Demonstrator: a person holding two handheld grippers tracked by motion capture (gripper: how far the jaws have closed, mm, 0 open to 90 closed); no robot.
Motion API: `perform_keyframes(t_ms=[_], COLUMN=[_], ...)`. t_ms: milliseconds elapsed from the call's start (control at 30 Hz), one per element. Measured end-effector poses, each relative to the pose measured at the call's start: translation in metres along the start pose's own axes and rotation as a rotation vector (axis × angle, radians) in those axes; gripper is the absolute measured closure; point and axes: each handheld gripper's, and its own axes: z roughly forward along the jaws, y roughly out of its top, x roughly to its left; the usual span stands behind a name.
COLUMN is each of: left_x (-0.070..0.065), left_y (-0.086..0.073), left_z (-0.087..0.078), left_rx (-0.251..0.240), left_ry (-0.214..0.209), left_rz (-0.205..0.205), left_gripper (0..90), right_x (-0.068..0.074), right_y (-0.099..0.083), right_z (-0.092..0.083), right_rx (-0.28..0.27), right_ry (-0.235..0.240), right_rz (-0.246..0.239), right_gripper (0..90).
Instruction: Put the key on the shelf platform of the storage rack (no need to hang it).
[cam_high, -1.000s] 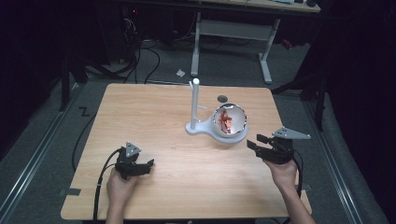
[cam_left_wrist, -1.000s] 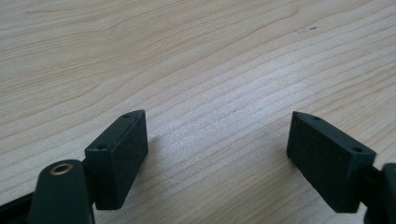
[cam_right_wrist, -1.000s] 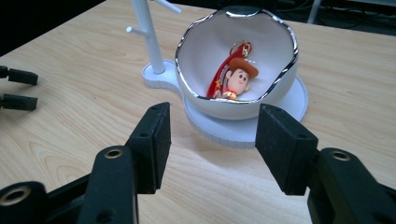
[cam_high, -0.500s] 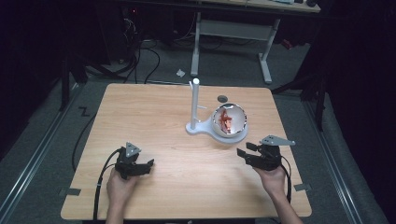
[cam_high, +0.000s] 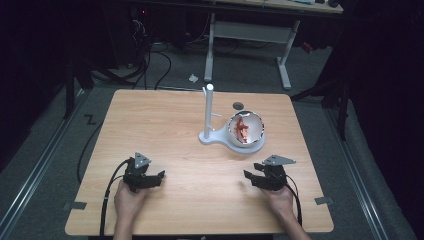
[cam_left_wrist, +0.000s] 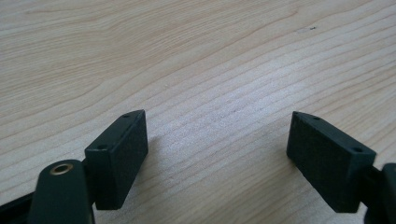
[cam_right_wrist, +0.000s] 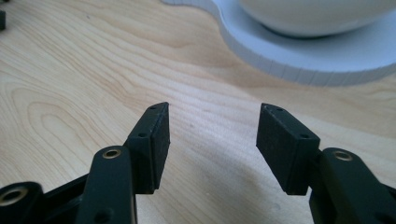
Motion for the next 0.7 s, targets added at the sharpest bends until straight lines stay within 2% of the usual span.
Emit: perform_keyframes(t_ms=[167,300,400,467,700], left_x=[0.000,0.000,0.000,0.000,0.000], left_y=[0.000,0.000,0.000,0.000,0.000], left_z=[0.000,0.000,0.000,0.000,0.000], left_rx=[0.000,0.000,0.000,0.000,0.000], left_ry=[0.000,0.001,0.001,0.000,0.000], left_rz=[0.001,0.001,0.001,0.001,0.000], left_gripper=[20.7,20.7,20.7,20.7,20.7], right_x=[-0.001,0.001,0.003,0.010,0.008], right_y=[-0.013,-0.014,-0.014,-0.014,-0.014], right_z=[0.011,0.012,0.014,0.014,0.015], right_rx=[0.004,0.018,0.034,0.043,0.046], right_ry=[-0.031,-0.048,-0.063,-0.087,-0.081], right_rz=[-0.009,-0.014,-0.044,-0.091,-0.082], right_gripper=[43.2,42.3,40.2,38.8,37.7])
